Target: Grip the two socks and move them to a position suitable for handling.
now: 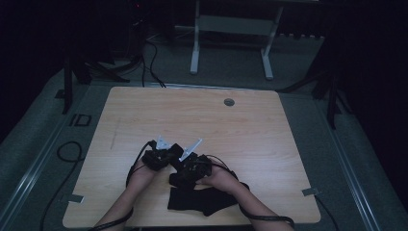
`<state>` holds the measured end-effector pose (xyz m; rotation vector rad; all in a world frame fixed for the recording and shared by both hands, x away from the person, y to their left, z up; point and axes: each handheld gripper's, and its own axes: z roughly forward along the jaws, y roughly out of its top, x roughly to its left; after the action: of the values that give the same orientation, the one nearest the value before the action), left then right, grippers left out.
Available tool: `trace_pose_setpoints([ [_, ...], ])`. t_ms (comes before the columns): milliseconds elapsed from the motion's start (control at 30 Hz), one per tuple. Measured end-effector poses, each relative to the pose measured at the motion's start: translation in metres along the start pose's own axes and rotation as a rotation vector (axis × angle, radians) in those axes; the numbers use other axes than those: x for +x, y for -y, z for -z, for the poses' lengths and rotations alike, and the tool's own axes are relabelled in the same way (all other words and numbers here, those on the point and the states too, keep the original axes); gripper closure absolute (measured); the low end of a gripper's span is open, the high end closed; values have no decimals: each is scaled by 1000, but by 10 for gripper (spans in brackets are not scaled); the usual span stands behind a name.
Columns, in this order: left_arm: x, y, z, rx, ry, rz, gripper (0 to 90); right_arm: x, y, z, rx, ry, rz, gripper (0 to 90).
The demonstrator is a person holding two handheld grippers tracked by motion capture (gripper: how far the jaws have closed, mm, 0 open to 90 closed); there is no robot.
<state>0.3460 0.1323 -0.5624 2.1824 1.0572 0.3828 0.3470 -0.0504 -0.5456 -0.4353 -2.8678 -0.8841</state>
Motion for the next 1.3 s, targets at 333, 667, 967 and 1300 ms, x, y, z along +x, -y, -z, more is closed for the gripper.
trace_pose_setpoints([
  [333, 0, 0, 0, 3, 3, 5, 900, 0, 6, 39, -123, 40, -21, 869],
  [667, -1, 0, 0, 0, -9, 5, 899, -27, 50, 118, -317, 274, -177, 868],
  [967, -11, 1, -2, -34, 46, 43, 882, -73, 106, 126, -258, 443, -419, 867],
  [1300, -26, -1, 1, -79, 87, -9, 770, -89, 134, 121, -218, 465, -522, 663],
])
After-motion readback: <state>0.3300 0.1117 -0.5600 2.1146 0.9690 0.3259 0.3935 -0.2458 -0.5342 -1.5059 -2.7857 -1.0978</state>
